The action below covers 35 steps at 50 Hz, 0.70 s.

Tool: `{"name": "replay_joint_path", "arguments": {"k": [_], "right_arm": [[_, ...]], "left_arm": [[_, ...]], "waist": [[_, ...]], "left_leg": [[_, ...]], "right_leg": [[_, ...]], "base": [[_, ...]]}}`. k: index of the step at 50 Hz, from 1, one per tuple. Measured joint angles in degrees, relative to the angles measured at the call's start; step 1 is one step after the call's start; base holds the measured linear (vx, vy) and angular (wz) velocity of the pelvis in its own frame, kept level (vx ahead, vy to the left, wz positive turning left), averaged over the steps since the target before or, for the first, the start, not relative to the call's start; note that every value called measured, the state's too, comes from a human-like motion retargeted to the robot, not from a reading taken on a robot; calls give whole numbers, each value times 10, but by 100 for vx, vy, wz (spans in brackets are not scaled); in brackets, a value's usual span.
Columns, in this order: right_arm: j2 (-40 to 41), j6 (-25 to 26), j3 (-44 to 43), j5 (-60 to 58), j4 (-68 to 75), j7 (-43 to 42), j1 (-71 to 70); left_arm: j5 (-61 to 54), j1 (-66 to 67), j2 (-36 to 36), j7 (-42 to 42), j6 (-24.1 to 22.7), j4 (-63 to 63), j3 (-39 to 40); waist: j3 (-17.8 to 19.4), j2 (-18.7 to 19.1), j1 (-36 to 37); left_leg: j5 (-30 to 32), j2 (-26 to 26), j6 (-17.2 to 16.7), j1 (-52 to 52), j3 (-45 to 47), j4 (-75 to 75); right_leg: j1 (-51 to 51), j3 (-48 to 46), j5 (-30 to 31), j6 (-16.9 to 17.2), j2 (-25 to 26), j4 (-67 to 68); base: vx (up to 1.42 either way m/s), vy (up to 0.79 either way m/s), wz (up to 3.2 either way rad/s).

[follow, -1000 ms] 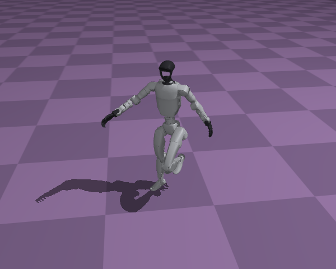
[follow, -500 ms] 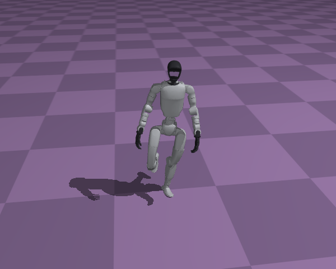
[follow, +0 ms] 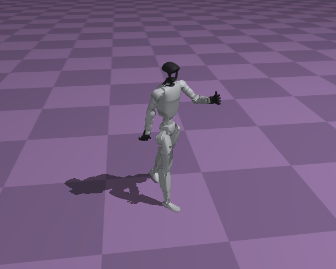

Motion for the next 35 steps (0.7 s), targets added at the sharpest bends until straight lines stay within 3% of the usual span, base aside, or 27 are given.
{"name": "replay_joint_path", "arguments": {"k": [2,3,5,7,9,10,12,15,18,23,28,30,31,33,35], "right_arm": [[11,12,-3,-29,57,-34,-34],[-8,20,-4,-38,77,-33,-84],[-39,40,10,-44,101,-30,-149],[-85,62,41,11,98,-45,-203],[-132,70,29,63,85,-113,-278],[-155,72,6,83,77,-155,-319],[-196,68,-64,137,49,-223,-401],[-235,53,-159,237,-12,-284,-510],[-247,34,-184,303,-80,-315,-597],[-252,8,-135,278,-175,-328,-706],[-228,-3,-118,235,-234,-305,-755],[-211,0,-121,240,-244,-305,-754],[-200,0,-125,240,-246,-315,-742],[-181,-4,-137,231,-248,-334,-702],[-164,-4,-136,217,-235,-339,-640]], "left_arm": [[5,77,16,-3,2,30,-23],[12,100,19,1,9,57,-23],[36,174,21,20,36,125,-31],[71,262,6,46,71,220,-38],[90,337,-7,74,104,333,-20],[97,373,-16,87,121,391,0],[101,435,-30,99,148,501,77],[93,544,-28,95,158,595,205],[40,678,-18,77,136,585,271],[7,858,-17,38,106,535,264],[63,895,-39,26,135,566,251],[26,862,-49,41,147,581,248],[2,837,-52,52,149,584,250],[-17,781,-57,63,146,589,256],[-13,717,-62,58,140,588,249]], "waist": [[7,-9,81],[17,-18,111],[31,-45,161],[-15,-88,143],[-45,-81,125],[-45,-74,122],[-31,-63,134],[-15,-65,171],[-8,-80,223],[-8,-107,289],[-28,-133,297],[-25,-152,301],[-14,-147,311],[4,-112,326],[9,-74,320]], "left_leg": [[2,24,-15,31,24,16],[20,12,-17,23,37,35],[50,-48,2,-19,103,150],[47,-117,59,-229,245,447],[6,-44,115,-403,388,710],[-26,3,144,-455,441,816],[-96,58,165,-524,488,977],[-139,64,132,-618,521,1126],[-134,95,92,-686,560,1173],[-134,190,107,-716,618,1083],[-135,167,112,-664,654,728],[-118,120,94,-580,696,470],[-86,97,67,-514,717,319],[-20,84,12,-397,744,89],[32,90,-30,-332,746,-14]], "right_leg": [[15,46,27,14,61,11],[21,58,47,14,64,0],[48,74,51,14,25,-2],[27,47,36,7,-79,-2],[17,11,13,-31,-87,5],[25,-1,-2,-46,-84,12],[48,-9,-26,-65,-69,22],[80,-4,-45,-84,-61,19],[105,10,-52,-94,-60,3],[129,23,-70,-96,-62,-4],[132,2,-89,-84,-77,9],[132,-3,-94,-63,-95,20],[144,0,-96,-53,-90,25],[185,2,-100,-49,-56,37],[225,-11,-91,-59,-22,50]], "base": [[59,-69,-91],[53,-50,-88],[50,-6,-4],[38,25,189],[38,-5,185],[43,-17,100],[46,-17,33],[46,-12,-31],[47,-7,-63],[48,-1,-35],[49,11,23],[55,22,3],[60,28,-34],[65,34,-24],[66,38,68]]}}
